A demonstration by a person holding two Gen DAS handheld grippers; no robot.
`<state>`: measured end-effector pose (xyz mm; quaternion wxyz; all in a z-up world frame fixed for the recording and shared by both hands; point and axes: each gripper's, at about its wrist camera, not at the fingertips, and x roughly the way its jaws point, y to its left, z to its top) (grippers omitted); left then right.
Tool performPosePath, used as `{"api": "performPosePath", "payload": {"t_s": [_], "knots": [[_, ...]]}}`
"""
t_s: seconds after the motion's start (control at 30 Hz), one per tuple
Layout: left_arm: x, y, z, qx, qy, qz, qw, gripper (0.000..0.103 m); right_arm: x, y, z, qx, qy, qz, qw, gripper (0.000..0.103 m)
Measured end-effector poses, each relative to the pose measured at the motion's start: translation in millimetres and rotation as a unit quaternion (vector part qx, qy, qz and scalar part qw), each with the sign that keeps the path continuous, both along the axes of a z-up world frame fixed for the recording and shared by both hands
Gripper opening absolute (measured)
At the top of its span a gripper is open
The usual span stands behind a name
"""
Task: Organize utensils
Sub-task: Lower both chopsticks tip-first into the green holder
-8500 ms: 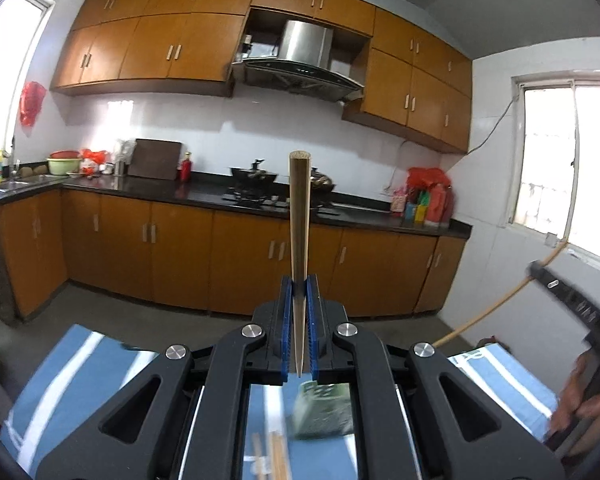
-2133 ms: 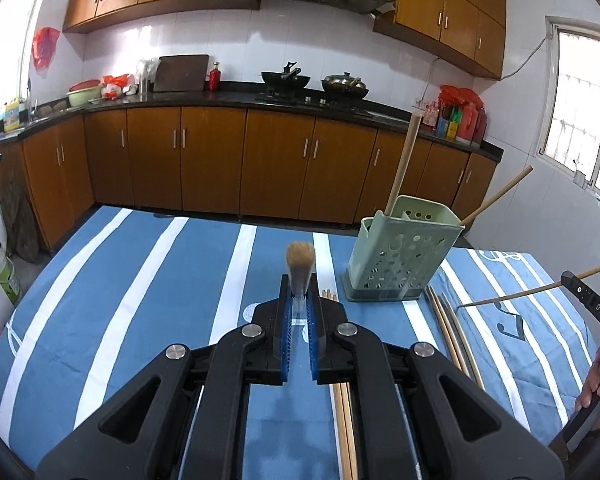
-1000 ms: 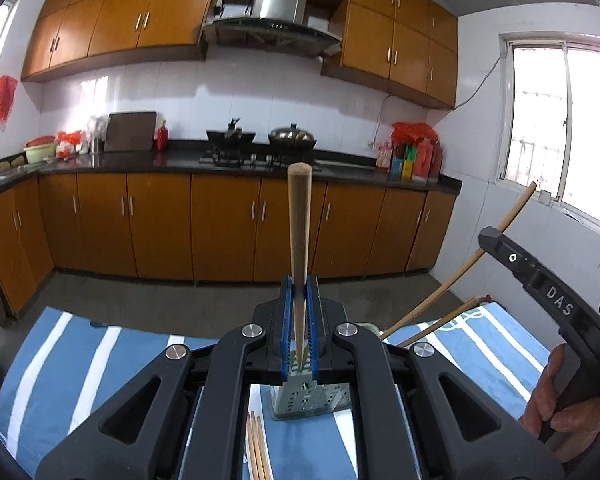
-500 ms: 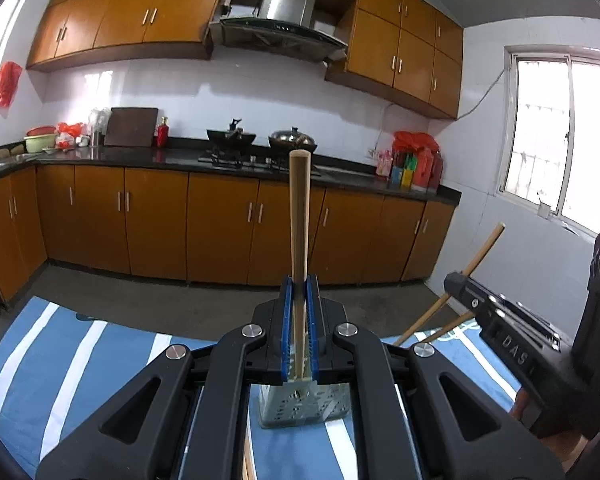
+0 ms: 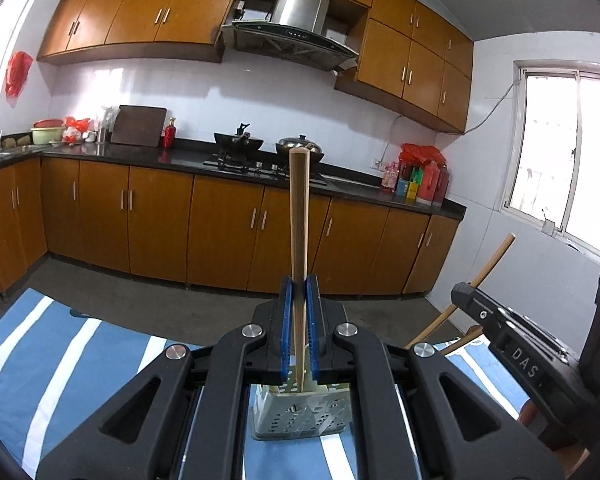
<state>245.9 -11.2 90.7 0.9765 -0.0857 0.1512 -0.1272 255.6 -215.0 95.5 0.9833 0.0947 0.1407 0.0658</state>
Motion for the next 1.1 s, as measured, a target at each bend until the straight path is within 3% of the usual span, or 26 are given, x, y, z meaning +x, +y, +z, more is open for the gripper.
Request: {"api": "performPosePath", "payload": {"t_s": [0.27, 0.53, 0.6, 0.77, 0.93, 1.0, 1.1], "knots": [[-2.8, 6.6, 2.7, -0.023, -0.025, 0.005, 0.9994, 0.007, 2.0, -2.3, 1.2, 0.006, -0.006, 0.001, 1.0, 0.008], [1.5, -4.3, 4.3, 0.016, -0.029, 0.009, 0.9994, 0.007, 7.7, -1.8, -2.3, 0.001, -0.001, 0.0, 1.0, 0.008], [2.7, -2.4, 4.3, 0.019, -0.023, 0.015, 0.9994, 0.007, 8.3, -1.5, -3.4, -0.004, 0.002, -0.004, 1.0, 0.008], [3.2, 13.5, 11.8, -0.026, 0.001, 0.005, 0.9996, 0.007, 4.8, -4.4, -3.5, -0.004, -0.003, -0.003, 1.0, 0.008], [9.7, 8.3, 7.9, -0.007, 0.021, -0.002, 0.9998, 0.007, 5.2, -4.3, -5.0, -0.002, 0.001, 0.0, 1.0, 0.008], [8.2, 4.8, 6.7, 0.0, 0.011, -0.001, 0.9999, 0.007, 6.0, -2.1, -6.2, -0.005, 0.005, 0.002, 1.0, 0.008], [9.3, 4.5, 7.8, -0.02, 0.015, -0.016, 0.9996, 0.007, 7.2, -0.6, -7.7, -0.009, 0.009, 0.003, 1.0, 0.008]]}}
